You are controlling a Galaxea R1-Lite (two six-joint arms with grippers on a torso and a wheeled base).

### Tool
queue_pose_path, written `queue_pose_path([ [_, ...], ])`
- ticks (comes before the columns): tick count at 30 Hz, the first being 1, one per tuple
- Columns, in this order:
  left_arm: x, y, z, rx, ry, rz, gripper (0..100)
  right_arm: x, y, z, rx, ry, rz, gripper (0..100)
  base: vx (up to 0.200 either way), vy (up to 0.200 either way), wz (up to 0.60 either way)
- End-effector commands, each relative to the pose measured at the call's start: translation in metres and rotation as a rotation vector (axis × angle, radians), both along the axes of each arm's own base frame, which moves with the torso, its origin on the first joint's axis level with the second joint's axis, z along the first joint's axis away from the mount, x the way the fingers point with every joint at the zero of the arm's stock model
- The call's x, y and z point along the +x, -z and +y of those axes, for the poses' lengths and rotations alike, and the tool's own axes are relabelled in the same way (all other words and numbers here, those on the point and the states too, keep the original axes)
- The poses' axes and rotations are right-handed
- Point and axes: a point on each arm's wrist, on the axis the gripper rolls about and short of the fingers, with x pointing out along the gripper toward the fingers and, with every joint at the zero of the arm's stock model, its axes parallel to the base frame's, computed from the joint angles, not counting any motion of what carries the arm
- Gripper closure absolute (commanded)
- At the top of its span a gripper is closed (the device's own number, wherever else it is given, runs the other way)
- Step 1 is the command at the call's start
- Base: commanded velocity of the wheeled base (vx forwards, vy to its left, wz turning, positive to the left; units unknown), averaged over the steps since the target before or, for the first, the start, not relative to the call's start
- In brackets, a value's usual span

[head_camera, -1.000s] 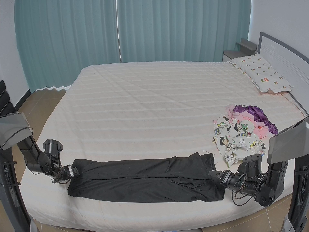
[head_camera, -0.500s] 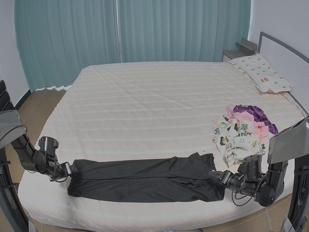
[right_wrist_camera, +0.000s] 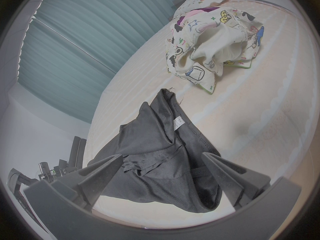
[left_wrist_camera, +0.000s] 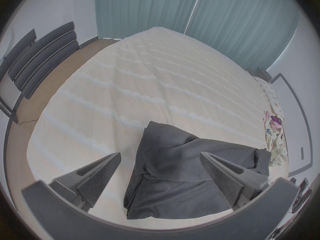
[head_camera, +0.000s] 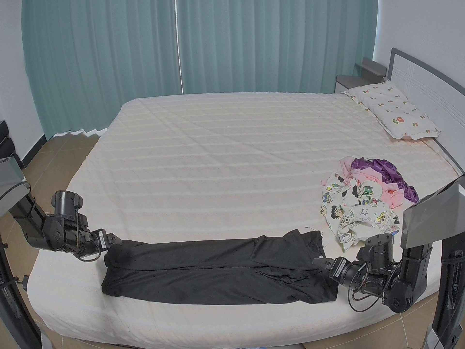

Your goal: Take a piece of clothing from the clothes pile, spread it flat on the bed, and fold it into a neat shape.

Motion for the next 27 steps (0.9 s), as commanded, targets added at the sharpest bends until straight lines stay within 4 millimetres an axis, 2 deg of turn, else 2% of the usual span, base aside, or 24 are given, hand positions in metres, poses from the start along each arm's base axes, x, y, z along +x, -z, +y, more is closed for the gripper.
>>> queue_pose_path([
  [1, 0.004, 0.012, 0.000, -0.015, 0.033, 0.024, 0, -0.004, 0.008, -0.001, -0.008, -0.004, 0.017, 0, 0.000, 0.000, 0.00],
  [12, 0.005, 0.018, 0.000, 0.012, 0.089, 0.039, 0, -0.004, 0.008, -0.001, -0.006, -0.005, 0.006, 0, 0.000, 0.000, 0.00],
  [27, 0.005, 0.049, -0.013, 0.008, 0.143, 0.123, 0, -0.005, 0.008, -0.001, -0.005, -0.004, 0.007, 0, 0.000, 0.000, 0.00],
])
